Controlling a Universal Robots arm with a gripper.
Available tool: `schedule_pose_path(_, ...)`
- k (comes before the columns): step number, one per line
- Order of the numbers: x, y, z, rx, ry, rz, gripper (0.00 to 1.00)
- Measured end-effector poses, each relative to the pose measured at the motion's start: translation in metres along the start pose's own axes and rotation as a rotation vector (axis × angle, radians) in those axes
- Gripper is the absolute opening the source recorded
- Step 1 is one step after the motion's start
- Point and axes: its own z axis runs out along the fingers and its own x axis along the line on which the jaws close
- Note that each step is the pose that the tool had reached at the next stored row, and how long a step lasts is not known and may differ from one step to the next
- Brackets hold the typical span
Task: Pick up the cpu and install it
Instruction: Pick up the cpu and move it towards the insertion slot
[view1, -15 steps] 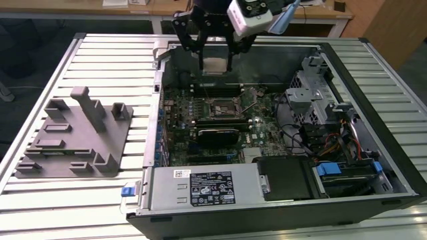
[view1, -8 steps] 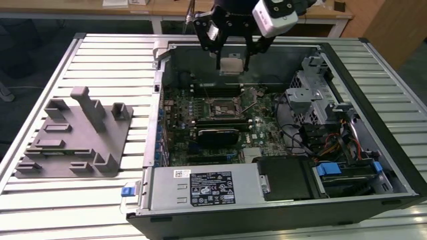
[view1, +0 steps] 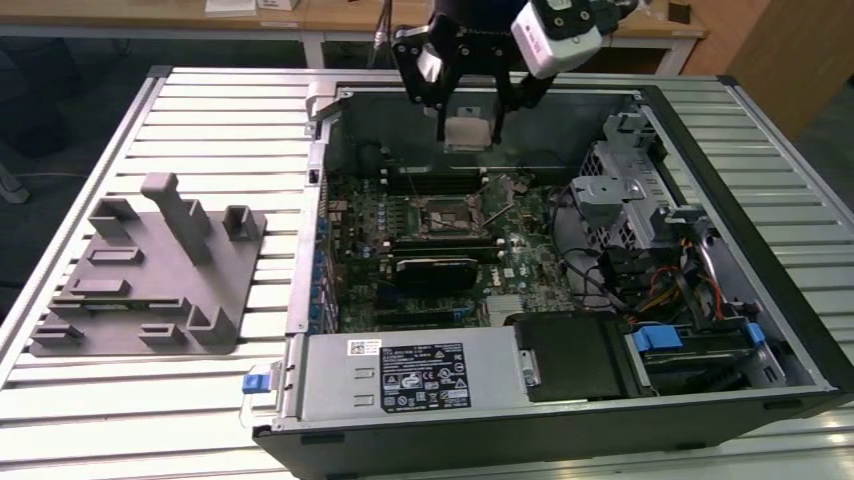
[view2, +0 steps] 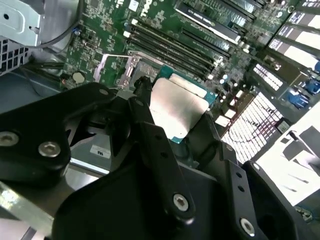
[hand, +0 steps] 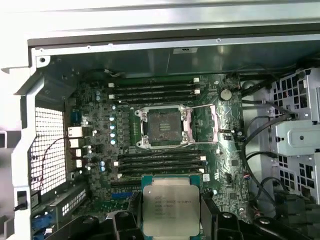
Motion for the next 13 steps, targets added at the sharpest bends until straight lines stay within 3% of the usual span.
schedule_pose_path(13, -0.0084, 0.0031, 0.0239, 0.0001, 0.001, 0.0, 0.55)
